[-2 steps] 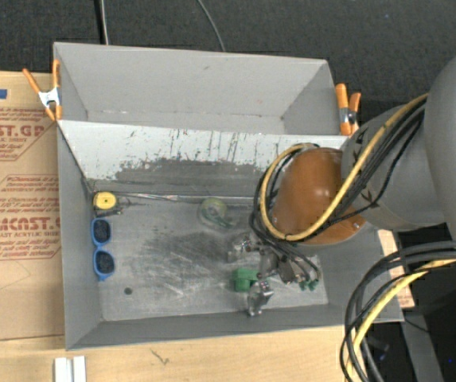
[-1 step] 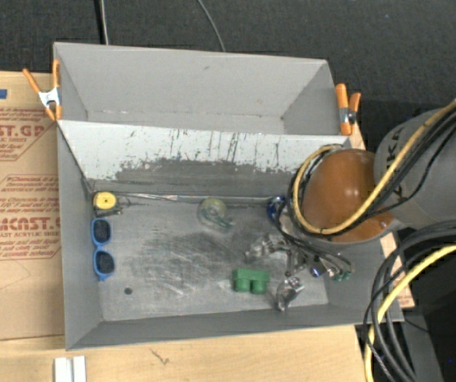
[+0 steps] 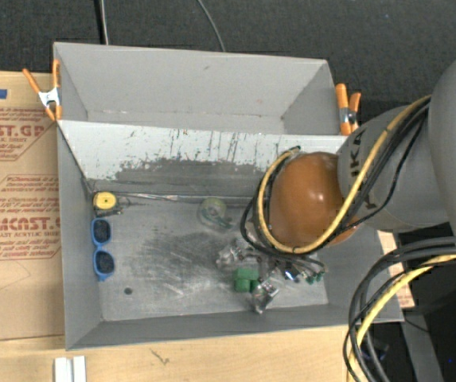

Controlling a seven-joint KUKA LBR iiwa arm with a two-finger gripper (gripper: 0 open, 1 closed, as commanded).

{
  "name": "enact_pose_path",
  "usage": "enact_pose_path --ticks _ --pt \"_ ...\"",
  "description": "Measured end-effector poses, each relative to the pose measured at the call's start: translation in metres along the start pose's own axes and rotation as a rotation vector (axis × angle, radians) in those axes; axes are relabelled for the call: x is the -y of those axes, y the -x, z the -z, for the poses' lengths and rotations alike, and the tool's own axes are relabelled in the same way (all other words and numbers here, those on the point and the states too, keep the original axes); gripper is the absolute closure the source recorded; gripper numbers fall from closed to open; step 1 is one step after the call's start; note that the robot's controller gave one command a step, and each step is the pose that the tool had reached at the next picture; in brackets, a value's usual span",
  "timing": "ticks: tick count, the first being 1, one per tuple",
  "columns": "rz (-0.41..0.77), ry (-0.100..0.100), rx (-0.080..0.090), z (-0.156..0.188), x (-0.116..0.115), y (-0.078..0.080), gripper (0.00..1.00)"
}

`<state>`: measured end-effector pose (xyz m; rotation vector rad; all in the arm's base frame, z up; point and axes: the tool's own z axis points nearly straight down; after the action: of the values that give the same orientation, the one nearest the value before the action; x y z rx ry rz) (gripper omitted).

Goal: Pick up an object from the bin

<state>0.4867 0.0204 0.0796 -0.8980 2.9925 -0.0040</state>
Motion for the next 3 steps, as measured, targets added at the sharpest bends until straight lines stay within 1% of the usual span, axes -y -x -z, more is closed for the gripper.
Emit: enact_pose_path --ticks 1,2,3 --pt "0.038 0.005 -0.003 -0.0072 0.0466 -0.0182 0.00" --pt "0.039 0.004 -0.006 -0.0046 0.0464 -0.0174 1.00" --pt "0.039 0.006 -0.010 -0.0077 0.0461 -0.0196 0.00"
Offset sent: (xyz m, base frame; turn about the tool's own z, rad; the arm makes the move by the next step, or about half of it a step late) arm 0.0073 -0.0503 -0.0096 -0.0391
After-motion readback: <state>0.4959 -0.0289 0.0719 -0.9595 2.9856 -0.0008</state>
